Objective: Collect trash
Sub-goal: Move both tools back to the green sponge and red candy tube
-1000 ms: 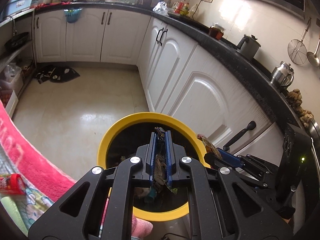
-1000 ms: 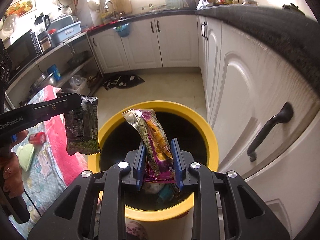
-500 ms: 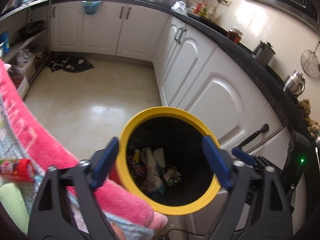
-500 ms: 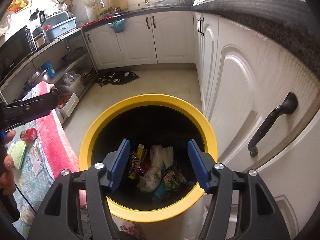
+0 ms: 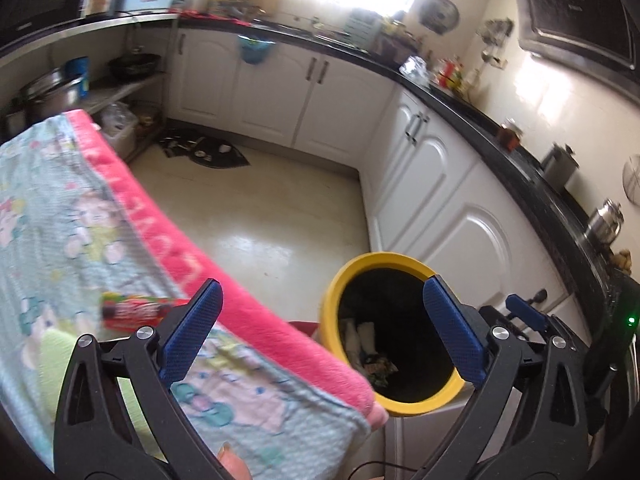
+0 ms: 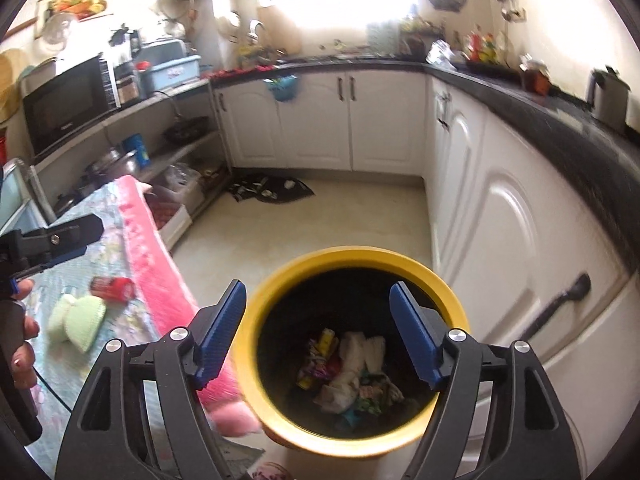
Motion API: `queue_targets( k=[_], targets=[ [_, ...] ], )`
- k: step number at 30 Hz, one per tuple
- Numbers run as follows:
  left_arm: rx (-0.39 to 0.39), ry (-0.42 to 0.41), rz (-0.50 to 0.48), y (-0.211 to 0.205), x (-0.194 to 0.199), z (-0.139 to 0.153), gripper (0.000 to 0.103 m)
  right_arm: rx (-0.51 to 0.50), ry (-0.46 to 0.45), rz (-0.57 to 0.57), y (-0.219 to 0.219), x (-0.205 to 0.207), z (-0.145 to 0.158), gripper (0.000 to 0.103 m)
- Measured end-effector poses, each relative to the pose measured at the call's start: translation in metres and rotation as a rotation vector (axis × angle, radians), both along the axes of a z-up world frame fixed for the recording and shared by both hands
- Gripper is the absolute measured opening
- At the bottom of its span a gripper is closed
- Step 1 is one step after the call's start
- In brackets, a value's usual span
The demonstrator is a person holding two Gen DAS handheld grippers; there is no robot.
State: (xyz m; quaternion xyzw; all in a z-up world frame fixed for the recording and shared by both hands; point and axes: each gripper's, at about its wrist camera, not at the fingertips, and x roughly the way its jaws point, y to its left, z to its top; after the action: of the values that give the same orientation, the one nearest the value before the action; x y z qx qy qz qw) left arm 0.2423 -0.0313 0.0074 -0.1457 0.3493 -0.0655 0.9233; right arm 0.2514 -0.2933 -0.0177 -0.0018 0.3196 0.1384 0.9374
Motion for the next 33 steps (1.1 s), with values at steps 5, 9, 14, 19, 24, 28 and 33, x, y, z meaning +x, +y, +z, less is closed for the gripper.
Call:
queue_targets(
  k=[5,9,14,19,24,28,33],
  targets=[
    [0.017,-0.019,0.054,0.024,-0.019,0.008,0.092,-0.001,-0.037,0.072,0.032,-0.006,0.017,0.073],
    [0.015,-0.019,0.104,0.046,-0.035,0.009,0.092,-0.013,-0.056,0.133,0.056,-0.01,0.025,0.073],
    [0.001,-0.005,0.158,0.073,-0.052,0.005,0.092,-0.029,-0.07,0.211,0.089,-0.011,0.031,0.074],
    [-0.024,0.033,0.199,0.098,-0.067,-0.006,0.092,-0.053,-0.069,0.286,0.12,-0.011,0.032,0.074],
    [-0.064,0.08,0.239,0.122,-0.082,-0.022,0.092,-0.082,-0.058,0.363,0.149,-0.012,0.026,0.074],
    [-0.098,0.115,0.253,0.135,-0.093,-0.034,0.092,-0.11,-0.046,0.437,0.172,-0.015,0.019,0.074],
    [-0.211,0.174,0.259,0.149,-0.104,-0.053,0.092,-0.153,-0.014,0.519,0.198,-0.007,0.006,0.074]
  ],
)
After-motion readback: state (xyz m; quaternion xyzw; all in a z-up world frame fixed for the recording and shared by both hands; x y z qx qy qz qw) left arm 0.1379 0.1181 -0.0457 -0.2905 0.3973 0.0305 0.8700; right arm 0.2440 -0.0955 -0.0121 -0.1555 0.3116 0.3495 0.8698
